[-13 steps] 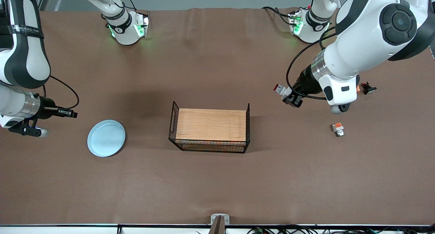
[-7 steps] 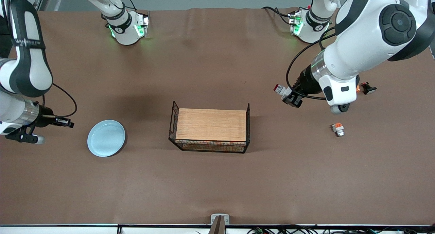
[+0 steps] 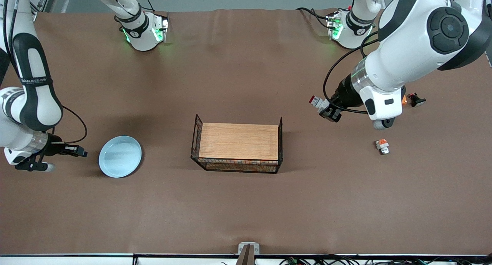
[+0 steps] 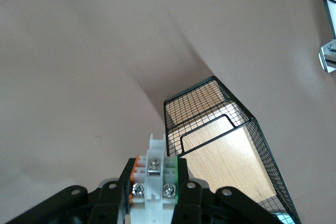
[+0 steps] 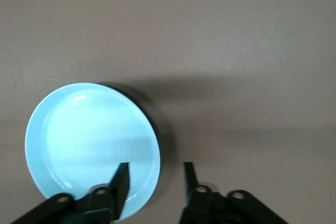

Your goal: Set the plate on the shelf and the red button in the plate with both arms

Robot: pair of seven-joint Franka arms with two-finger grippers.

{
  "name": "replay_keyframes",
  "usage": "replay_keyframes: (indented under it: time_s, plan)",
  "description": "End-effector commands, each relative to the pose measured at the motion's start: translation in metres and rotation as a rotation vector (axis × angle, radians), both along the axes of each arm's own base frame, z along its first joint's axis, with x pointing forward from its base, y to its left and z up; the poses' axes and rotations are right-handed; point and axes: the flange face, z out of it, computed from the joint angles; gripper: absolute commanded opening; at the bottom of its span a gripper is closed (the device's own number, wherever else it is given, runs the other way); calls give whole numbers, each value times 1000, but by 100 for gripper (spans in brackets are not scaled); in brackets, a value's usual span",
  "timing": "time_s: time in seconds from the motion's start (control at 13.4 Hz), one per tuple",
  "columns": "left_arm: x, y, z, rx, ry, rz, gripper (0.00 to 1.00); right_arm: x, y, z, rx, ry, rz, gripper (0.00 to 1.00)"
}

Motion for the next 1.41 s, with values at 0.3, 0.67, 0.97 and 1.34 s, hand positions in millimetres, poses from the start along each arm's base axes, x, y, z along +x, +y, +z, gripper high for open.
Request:
replay_keyframes:
  time_s: [0.3, 0.67, 0.97, 1.34]
  plan:
    - [2, 1, 1, -7, -17, 3, 30, 7, -12, -60, 19, -75, 86, 99]
    - [2, 0, -1, -6, -17, 2, 30, 5, -12, -74, 18, -67, 86, 87]
    - [2, 0, -1, -7, -15, 2, 30, 2, -9, -81, 26, -54, 85, 79]
    - [2, 0, -1, -7, -15, 2, 30, 2, 1, -90, 51, -48, 71, 76]
